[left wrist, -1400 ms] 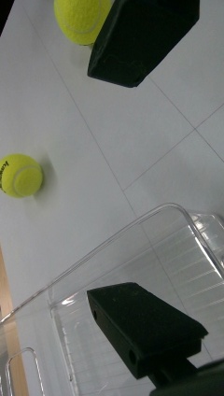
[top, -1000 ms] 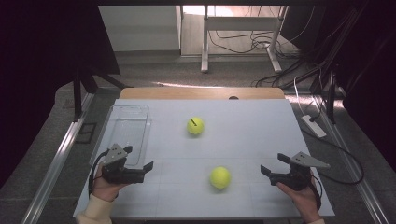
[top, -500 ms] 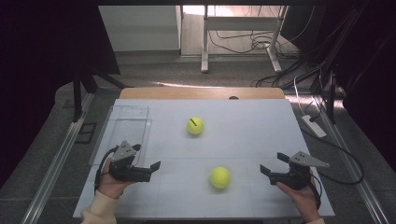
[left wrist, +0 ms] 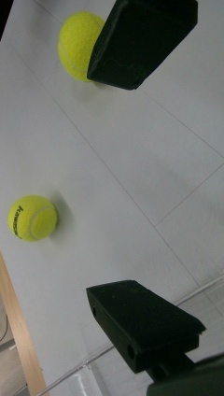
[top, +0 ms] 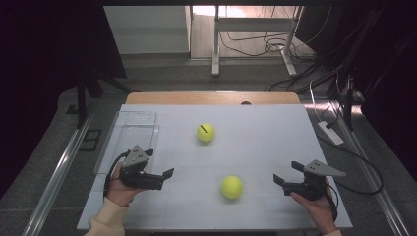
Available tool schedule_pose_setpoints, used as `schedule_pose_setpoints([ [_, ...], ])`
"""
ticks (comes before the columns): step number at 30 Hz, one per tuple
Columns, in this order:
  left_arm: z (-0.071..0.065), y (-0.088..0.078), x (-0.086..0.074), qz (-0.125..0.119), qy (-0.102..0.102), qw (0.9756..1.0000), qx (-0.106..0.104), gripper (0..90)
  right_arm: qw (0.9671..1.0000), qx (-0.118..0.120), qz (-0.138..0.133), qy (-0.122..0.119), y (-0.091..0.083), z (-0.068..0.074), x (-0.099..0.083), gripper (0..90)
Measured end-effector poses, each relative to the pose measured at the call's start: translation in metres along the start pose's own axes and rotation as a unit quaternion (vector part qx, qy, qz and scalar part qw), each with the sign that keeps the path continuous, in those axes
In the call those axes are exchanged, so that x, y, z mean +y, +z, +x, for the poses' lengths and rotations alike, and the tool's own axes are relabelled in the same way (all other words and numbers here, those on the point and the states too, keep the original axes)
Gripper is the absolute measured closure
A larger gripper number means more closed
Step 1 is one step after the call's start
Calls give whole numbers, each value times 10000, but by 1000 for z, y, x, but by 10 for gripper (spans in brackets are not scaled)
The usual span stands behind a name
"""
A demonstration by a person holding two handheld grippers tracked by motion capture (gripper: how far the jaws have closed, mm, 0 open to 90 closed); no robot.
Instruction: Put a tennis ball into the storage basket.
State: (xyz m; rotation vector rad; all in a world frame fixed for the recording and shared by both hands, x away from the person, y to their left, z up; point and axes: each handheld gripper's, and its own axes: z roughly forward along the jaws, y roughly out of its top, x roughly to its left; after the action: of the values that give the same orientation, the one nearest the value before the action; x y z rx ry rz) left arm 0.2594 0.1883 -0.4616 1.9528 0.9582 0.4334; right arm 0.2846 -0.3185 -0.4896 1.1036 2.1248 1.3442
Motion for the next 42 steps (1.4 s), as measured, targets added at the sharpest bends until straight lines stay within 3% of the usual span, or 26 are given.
schedule_pose_setpoints([
  [18, -2, 4, 8, -70, 11, 10000, -55, 21, 10000, -15, 56, -10, 1, 2, -3, 98],
  [42, -24, 20, 25, -3, 349, 9989, -321, 26, 10000, 17, 37, 13, 3, 4, -2, 95],
])
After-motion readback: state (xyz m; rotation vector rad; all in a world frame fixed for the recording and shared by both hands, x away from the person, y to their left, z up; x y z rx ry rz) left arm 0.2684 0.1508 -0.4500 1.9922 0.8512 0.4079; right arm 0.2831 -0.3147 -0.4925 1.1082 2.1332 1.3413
